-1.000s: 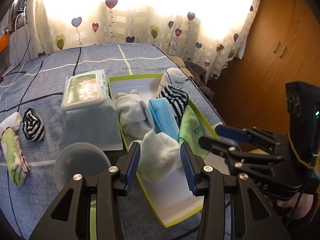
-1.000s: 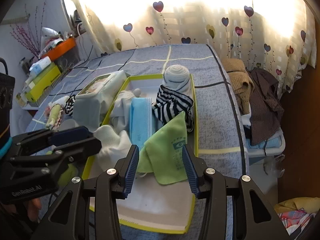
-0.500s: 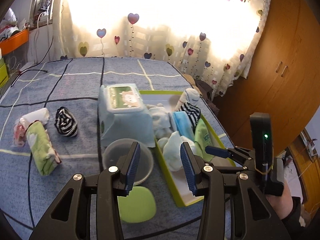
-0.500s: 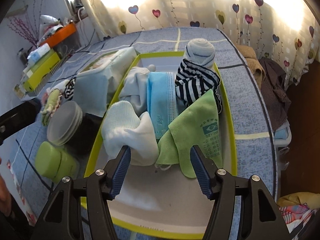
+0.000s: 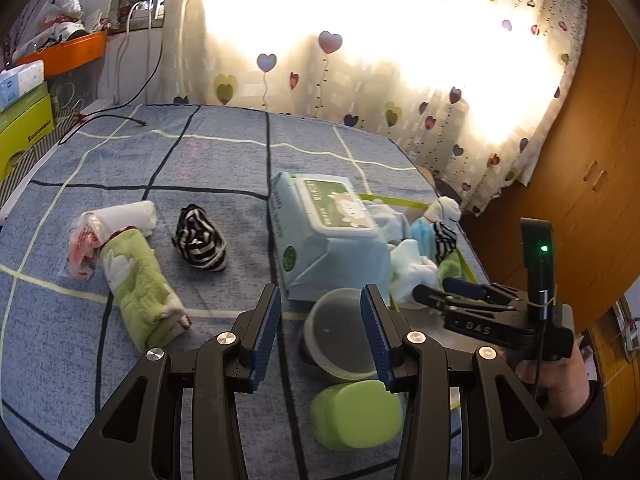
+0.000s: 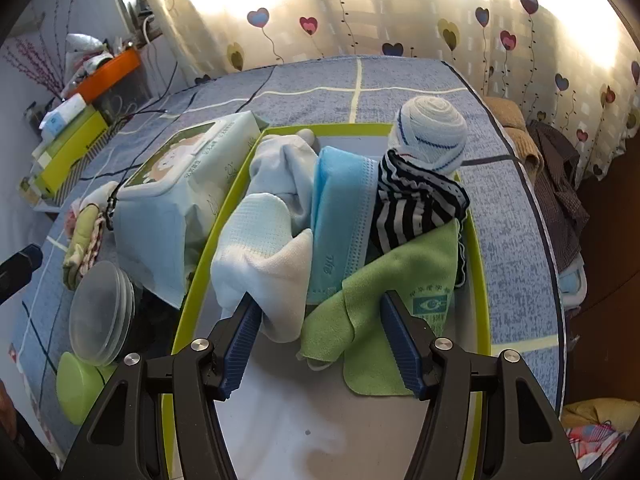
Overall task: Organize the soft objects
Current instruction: 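Withdraw both open tools from the tray back toward the remaining items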
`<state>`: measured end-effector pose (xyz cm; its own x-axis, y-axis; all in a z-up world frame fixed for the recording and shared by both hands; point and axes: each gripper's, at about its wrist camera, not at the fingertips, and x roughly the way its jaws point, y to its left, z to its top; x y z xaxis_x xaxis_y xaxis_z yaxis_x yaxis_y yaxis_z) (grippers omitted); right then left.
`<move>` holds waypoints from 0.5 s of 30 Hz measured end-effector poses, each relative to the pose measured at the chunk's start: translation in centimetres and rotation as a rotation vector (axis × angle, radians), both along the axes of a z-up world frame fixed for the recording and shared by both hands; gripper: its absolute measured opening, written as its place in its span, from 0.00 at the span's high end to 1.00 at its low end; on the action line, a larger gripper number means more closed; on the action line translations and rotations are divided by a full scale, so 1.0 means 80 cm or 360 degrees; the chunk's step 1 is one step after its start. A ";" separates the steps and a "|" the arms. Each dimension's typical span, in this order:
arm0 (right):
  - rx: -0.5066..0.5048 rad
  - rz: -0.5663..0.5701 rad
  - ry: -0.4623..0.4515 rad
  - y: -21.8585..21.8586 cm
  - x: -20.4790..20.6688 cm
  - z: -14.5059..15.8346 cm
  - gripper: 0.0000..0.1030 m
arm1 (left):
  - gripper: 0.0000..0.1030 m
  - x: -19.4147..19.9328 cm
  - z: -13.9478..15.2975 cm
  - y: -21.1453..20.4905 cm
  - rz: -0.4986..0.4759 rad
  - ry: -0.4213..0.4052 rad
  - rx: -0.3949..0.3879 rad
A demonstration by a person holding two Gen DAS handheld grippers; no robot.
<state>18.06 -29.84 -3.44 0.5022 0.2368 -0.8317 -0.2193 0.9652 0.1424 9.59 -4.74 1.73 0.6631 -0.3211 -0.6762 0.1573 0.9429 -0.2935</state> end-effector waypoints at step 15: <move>-0.0092 -0.0013 -0.0166 0.005 -0.069 0.060 0.40 | 0.58 -0.025 0.001 0.009 -0.0005 0.0008 0.0045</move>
<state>12.50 -29.43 1.37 0.5884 0.1856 -0.7870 -0.2220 0.9730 0.0634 7.57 -4.04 1.82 0.6587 -0.3038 -0.6884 0.1587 0.9504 -0.2676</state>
